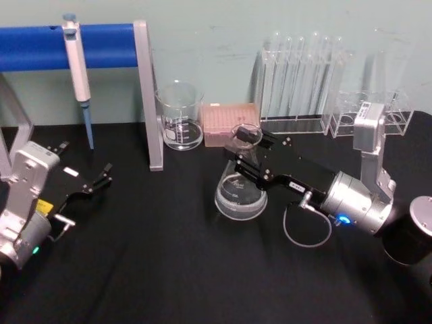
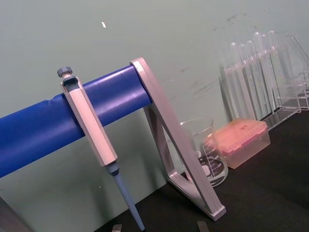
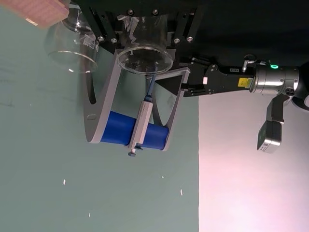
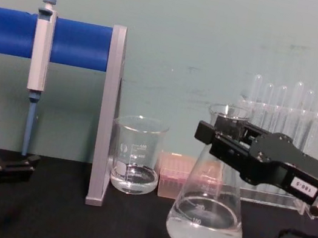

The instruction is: Grasp the erlenmeyer flask with one hand, shake it three times, then place it back.

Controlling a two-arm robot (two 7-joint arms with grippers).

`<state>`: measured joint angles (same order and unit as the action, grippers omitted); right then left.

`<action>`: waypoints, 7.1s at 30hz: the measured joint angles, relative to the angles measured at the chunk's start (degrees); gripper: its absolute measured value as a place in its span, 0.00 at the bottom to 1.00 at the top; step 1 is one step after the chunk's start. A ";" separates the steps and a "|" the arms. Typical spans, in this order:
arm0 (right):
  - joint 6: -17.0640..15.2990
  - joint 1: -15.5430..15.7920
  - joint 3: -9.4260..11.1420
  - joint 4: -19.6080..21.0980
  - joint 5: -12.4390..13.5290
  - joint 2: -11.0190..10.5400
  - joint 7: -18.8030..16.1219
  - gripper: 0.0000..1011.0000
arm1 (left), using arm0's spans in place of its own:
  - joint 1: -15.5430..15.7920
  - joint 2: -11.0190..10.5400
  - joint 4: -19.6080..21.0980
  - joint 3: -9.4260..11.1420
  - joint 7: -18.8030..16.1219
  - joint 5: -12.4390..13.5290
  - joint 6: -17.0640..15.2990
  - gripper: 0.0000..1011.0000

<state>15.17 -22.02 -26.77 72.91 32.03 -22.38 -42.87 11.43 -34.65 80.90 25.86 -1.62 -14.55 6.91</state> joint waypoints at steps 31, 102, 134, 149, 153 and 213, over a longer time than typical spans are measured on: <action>0.49 -1.30 -1.78 -6.29 -0.27 1.90 -2.26 0.46 | 0.00 0.00 0.00 0.00 0.00 0.00 0.00 0.99; -0.68 -2.78 -3.33 -11.07 -1.37 2.98 -3.95 0.46 | 0.00 0.00 0.00 0.00 0.00 0.00 0.00 0.99; -0.70 -2.68 -3.19 -11.01 -1.25 2.98 -3.81 0.86 | 0.00 0.00 0.00 0.00 0.00 0.00 0.00 0.99; -0.70 -2.68 -3.20 -11.02 -1.27 2.98 -3.82 0.99 | 0.00 0.00 0.00 0.00 0.00 0.00 0.00 0.99; -0.70 -2.69 -3.20 -11.02 -1.27 2.98 -3.82 0.99 | 0.00 0.00 0.00 0.00 0.00 0.00 0.00 0.99; -4.48 10.14 7.19 3.28 0.59 -5.20 10.14 0.99 | 0.00 0.00 0.00 0.00 0.00 0.00 0.00 0.99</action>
<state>10.69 -11.87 -19.58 76.18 32.62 -27.58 -32.73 11.43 -34.65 80.90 25.86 -1.62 -14.55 6.91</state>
